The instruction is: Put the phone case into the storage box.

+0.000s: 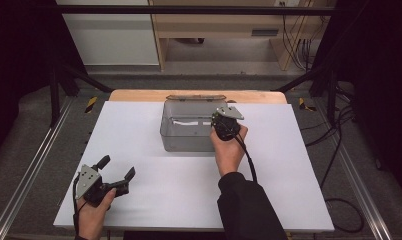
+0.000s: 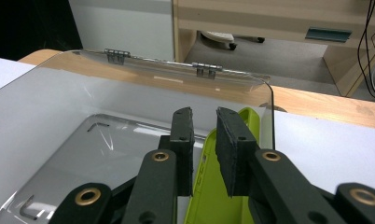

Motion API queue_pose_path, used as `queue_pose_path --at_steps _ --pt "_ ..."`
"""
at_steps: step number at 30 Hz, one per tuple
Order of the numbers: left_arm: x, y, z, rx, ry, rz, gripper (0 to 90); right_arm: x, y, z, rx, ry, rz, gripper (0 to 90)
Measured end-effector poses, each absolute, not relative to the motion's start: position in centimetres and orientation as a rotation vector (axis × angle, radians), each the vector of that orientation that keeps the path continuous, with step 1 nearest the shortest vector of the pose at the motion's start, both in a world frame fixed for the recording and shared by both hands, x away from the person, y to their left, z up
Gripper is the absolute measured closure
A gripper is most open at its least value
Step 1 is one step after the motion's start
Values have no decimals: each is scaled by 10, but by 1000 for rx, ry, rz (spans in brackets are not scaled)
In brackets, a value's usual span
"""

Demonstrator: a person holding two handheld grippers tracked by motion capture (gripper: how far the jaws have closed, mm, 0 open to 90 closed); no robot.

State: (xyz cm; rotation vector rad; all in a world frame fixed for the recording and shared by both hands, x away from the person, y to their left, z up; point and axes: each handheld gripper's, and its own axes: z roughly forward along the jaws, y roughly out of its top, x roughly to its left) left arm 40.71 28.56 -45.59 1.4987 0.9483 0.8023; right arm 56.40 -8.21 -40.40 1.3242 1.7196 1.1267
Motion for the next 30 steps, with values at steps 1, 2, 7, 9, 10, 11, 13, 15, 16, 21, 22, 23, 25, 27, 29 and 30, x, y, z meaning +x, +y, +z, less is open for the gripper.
queue_pose_path --at_steps 1,2,7,9,10,11,13,15,16,21,22,23,25,27,29,30 --pt "407 286 -456 1498 948 802 24 564 -82 -404 1323 1721 1128 770" --pt "407 286 -456 1498 948 802 23 564 -82 -404 1325 1720 1128 770" --pt "407 286 -456 1497 948 802 23 563 -82 -403 1313 1717 1141 762" --pt "407 286 -456 1497 947 803 23 563 -81 -402 1307 1712 1150 751" --pt "407 286 -456 1497 947 804 23 563 -81 -402 1307 1712 1150 751" --pt "407 286 -456 1497 946 804 23 562 -81 -401 1304 1712 1152 743" --pt "407 286 -456 1499 947 808 23 562 -81 -401 1297 1713 1164 727" --pt "407 286 -456 1499 949 810 23 561 -80 -401 1291 1722 1170 705" --pt "407 286 -456 1498 949 810 22 560 -79 -400 1277 1724 1179 695" --pt "407 286 -456 1498 948 810 21 559 -79 -398 1258 1721 1187 670" --pt "407 286 -456 1499 948 810 22 558 -79 -397 1259 1717 1192 665" --pt "407 285 -456 1499 948 810 22 558 -79 -397 1258 1715 1194 657" --pt "407 286 -456 1500 947 811 22 558 -79 -396 1258 1715 1200 636" --pt "407 286 -456 1499 948 811 22 557 -78 -396 1251 1717 1202 609" --pt "407 286 -456 1497 949 811 22 556 -77 -395 1250 1716 1211 591" --pt "407 286 -456 1497 949 811 22 556 -77 -394 1248 1713 1216 578"
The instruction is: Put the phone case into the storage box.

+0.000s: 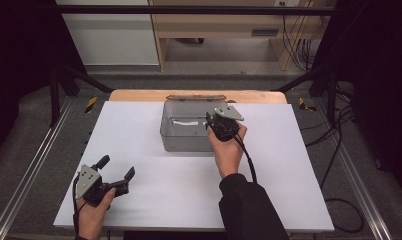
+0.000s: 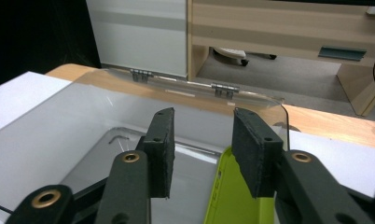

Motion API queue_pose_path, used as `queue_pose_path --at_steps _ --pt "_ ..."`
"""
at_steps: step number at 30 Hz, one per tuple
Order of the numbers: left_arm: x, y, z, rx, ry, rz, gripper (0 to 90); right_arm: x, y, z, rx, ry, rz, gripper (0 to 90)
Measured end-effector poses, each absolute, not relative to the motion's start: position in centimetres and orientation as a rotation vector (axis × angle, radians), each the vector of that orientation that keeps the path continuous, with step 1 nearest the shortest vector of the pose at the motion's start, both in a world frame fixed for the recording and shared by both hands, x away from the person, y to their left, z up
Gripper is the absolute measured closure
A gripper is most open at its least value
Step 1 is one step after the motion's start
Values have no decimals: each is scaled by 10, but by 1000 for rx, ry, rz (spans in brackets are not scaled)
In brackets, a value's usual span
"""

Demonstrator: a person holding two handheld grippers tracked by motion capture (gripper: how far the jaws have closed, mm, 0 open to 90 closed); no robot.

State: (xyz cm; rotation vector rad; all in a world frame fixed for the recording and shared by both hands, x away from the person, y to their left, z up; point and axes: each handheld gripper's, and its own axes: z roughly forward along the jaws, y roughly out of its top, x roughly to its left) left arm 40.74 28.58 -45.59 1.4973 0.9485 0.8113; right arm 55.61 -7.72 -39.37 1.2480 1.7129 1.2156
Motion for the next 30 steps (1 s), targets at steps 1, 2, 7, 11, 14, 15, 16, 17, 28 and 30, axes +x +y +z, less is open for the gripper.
queue_pose_path --at_steps 1,2,7,11,14,15,16,17,28,30 --pt "407 286 -456 1498 948 811 22 556 -77 -393 1248 1711 1222 561" --pt "407 286 -456 1499 948 811 21 556 -77 -391 1245 1713 1236 524" --pt "407 286 -456 1501 947 812 21 556 -79 -388 1249 1709 1251 459" --pt "407 286 -456 1500 947 813 21 557 -79 -385 1250 1708 1261 406" --pt "407 286 -456 1500 947 812 21 557 -79 -381 1245 1699 1278 365" --pt "407 286 -456 1500 947 812 21 558 -79 -380 1241 1695 1281 356" --pt "407 286 -456 1500 947 812 21 558 -78 -379 1240 1695 1286 349" --pt "407 286 -456 1501 947 812 21 558 -78 -378 1236 1698 1292 339" --pt "408 286 -456 1501 948 812 21 557 -78 -375 1183 1695 1350 275" --pt "407 286 -456 1501 947 811 21 556 -78 -375 1170 1693 1352 266"
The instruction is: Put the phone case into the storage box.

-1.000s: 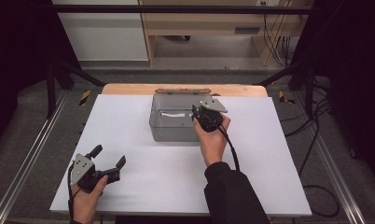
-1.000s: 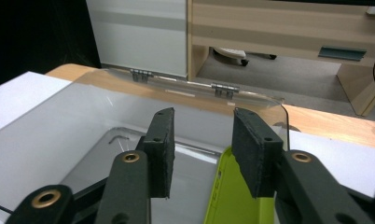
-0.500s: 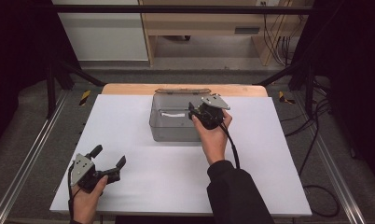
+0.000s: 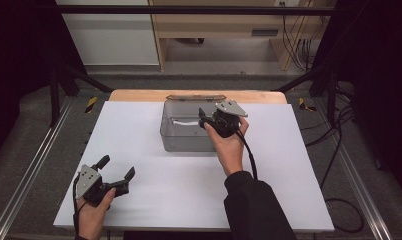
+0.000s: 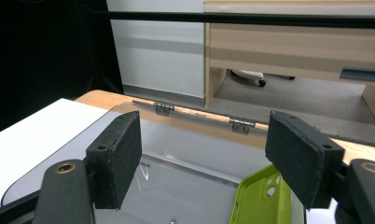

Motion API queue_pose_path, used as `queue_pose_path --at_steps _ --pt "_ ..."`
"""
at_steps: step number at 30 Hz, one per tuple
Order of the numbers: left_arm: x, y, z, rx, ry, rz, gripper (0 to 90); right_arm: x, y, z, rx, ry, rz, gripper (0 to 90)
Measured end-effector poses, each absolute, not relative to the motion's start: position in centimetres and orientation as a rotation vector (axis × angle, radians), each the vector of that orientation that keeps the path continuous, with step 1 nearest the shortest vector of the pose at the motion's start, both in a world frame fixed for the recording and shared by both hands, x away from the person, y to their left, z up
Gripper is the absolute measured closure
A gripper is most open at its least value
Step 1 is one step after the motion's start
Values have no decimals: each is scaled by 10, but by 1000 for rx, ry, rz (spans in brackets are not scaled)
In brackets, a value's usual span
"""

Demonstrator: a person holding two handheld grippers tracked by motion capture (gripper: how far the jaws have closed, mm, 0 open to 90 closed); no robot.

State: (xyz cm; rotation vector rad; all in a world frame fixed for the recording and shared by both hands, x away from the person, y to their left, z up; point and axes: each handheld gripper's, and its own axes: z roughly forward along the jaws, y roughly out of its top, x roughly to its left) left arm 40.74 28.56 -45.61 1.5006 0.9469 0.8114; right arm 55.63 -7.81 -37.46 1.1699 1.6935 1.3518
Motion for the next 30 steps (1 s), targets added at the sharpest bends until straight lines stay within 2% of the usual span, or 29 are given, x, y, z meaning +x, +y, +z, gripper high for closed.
queue_pose_path --at_steps 9,30 --pt "408 286 -456 1500 947 810 21 555 -80 -371 1132 1670 1357 242" --pt "408 286 -456 1500 948 807 20 552 -83 -352 1111 1637 1418 125"
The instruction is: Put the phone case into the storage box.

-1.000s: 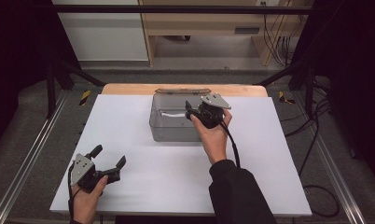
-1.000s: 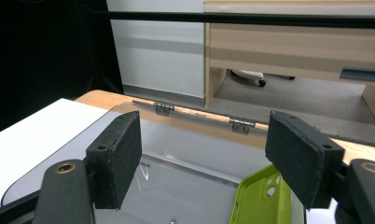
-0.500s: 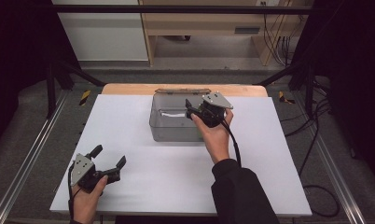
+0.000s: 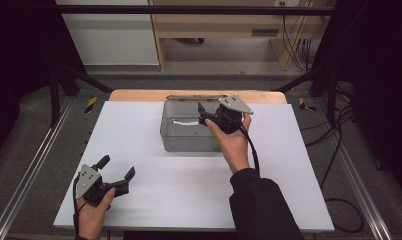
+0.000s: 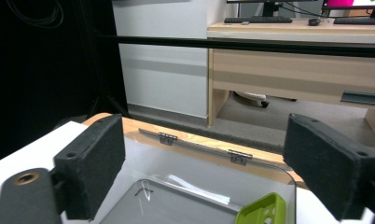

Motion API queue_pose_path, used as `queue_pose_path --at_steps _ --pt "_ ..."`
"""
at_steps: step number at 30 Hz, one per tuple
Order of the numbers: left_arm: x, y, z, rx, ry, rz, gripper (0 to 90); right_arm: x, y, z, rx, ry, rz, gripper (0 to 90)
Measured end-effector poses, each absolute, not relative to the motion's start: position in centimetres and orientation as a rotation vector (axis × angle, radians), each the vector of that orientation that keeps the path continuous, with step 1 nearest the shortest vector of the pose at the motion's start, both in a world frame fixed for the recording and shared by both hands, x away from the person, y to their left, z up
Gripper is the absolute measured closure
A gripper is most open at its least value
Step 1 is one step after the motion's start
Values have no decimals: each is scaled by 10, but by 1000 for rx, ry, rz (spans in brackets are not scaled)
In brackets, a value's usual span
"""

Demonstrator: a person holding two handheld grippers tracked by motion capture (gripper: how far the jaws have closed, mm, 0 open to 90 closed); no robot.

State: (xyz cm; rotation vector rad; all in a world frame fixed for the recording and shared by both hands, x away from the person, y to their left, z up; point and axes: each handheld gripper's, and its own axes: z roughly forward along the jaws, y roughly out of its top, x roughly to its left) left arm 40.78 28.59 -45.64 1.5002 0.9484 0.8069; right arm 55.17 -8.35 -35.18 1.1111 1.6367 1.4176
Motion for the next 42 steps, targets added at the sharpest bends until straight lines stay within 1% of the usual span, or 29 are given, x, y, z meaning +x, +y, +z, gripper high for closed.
queue_pose_path --at_steps 8,18,30,33,42 --pt "408 286 -456 1497 947 804 19 550 -86 -345 1092 1640 1398 62" --pt "409 286 -457 1497 946 804 17 545 -94 -337 1081 1660 1414 24" --pt "409 286 -457 1497 947 803 16 541 -101 -330 1056 1676 1444 23" --pt "408 286 -457 1498 946 802 16 541 -104 -330 1054 1682 1437 43" --pt "409 286 -457 1500 943 801 16 539 -116 -325 1040 1641 1488 46"
